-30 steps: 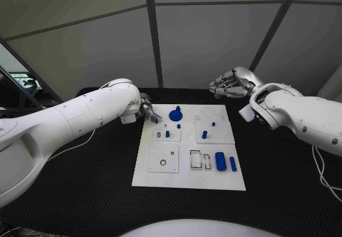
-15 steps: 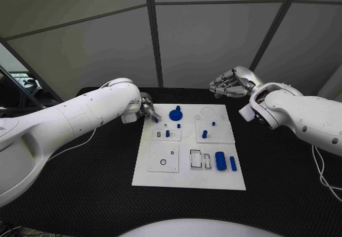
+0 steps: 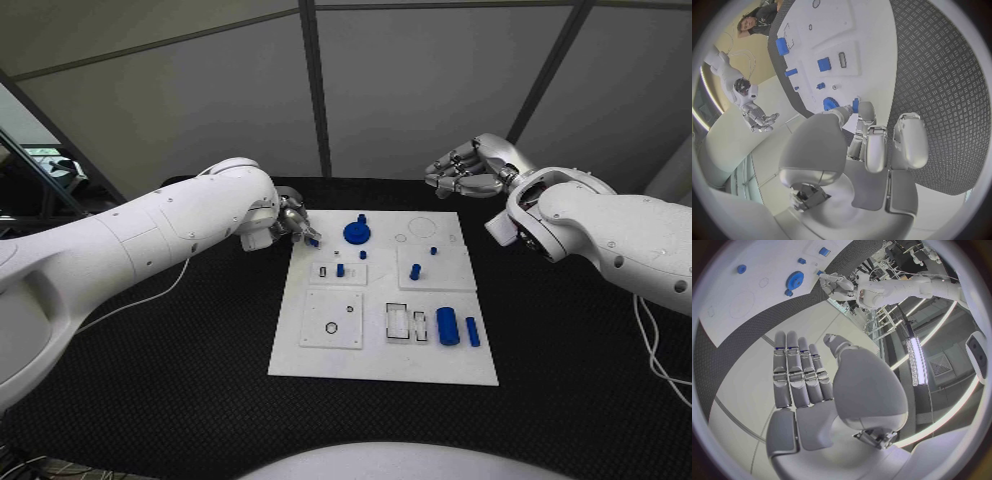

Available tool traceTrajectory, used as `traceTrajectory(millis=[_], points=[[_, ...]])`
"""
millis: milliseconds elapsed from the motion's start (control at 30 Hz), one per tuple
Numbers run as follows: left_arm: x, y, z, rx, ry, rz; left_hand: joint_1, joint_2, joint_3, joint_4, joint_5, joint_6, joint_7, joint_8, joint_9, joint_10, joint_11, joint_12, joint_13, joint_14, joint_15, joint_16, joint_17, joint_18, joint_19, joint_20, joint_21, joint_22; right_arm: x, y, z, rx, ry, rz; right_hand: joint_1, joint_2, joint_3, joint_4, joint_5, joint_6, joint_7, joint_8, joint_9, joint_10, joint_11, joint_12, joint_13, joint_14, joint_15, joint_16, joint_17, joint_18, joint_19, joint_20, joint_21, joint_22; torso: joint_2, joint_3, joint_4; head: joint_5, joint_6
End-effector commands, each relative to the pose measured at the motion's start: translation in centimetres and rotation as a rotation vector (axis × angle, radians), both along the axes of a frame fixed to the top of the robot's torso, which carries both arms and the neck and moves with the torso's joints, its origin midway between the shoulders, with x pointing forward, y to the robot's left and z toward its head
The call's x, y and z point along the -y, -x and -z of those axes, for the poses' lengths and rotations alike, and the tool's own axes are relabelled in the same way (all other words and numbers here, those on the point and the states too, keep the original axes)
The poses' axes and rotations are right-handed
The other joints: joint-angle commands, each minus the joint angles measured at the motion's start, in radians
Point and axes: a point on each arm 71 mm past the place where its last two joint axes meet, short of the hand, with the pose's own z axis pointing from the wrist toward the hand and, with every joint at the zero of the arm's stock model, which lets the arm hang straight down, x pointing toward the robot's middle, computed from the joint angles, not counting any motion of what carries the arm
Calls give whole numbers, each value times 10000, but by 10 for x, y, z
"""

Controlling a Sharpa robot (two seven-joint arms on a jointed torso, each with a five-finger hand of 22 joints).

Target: Assemble the parts on the task board

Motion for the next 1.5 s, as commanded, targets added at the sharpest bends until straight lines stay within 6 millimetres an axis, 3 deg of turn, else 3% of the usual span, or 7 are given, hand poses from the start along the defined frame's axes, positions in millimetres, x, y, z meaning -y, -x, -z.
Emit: traceTrajectory(millis=[33, 200, 567, 1000, 1100, 1500], points=[[0, 4, -5, 135, 751, -298, -270, -45, 1402, -1185, -7, -79, -30, 106, 81, 114, -56, 60, 41, 796, -29, 55, 1930, 5, 43, -18, 15, 23, 0, 0, -1, 17, 10, -58, 13, -21, -51, -2, 57, -93, 9, -37, 4, -84, 11, -26, 2, -79, 21, -31, -14, 21, -1, 89, -44, -14, 1, 6, 10, 25, 2], [-2, 14, -10, 390, 1057, -375, -658, -269, 2027, -1462, -11, -72, -75, 292, 199, 268, -91, 189, 163, 849, -59, 150, 2079, -35, 140, -55, 185, 215, 0, 0, -1, 5, 21, -45, 10, -14, -52, 1, 72, -95, 9, -36, 4, -85, 11, -25, 2, -79, 21, -30, -16, 22, 2, 90, -50, -19, -6, 3, 14, 40, -4], [3, 47, -8, 903, 1384, -256, -1127, -526, 2720, -1835, 77, -12, -142, 515, 322, 543, -144, 352, 328, 879, -120, 198, 2155, -76, 233, -96, 335, 397, 2, -1, -1, -11, 40, -8, 7, -10, -53, 3, 90, -97, 9, -36, 4, -86, 10, -24, 3, -79, 21, -28, -17, 23, 6, 90, -55, -23, -2, 2, 10, 106, -22], [7, 62, 4, 1015, 760, 75, -1216, -563, 2840, -1911, 113, 10, -156, 557, 341, 617, -159, 402, 385, 878, -135, 193, 2149, -81, 248, -109, 354, 423, 3, -1, 0, -50, 59, -17, 6, -4, -54, 6, 117, -100, 8, -34, 5, -88, 10, -23, 3, -79, 21, -27, -20, 24, 11, 91, -64, -30, 27, -10, -22, 132, 34], [6, 63, 5, 1098, 517, 149, -1237, -571, 2878, -1938, 116, 14, -159, 567, 346, 641, -164, 425, 415, 876, -141, 188, 2140, -82, 252, -113, 357, 429, 3, -1, 0, -59, 65, -13, 6, -4, -54, 6, 117, -100, 8, -34, 5, -88, 10, -23, 3, -79, 21, -27, -20, 24, 11, 91, -64, -30, 26, 3, -12, 132, 27], [10, 65, 10, 1036, 121, 457, -1319, -605, 3004, -2033, 157, 27, -171, 609, 367, 696, -178, 464, 453, 881, -158, 197, 2155, -87, 268, -130, 379, 458, 2, -1, 0, -89, 72, -37, 6, -4, -54, 6, 117, -100, 8, -34, 5, -88, 10, -23, 3, -79, 21, -27, -20, 24, 11, 91, -64, -30, 33, -6, -5, 140, 51]])
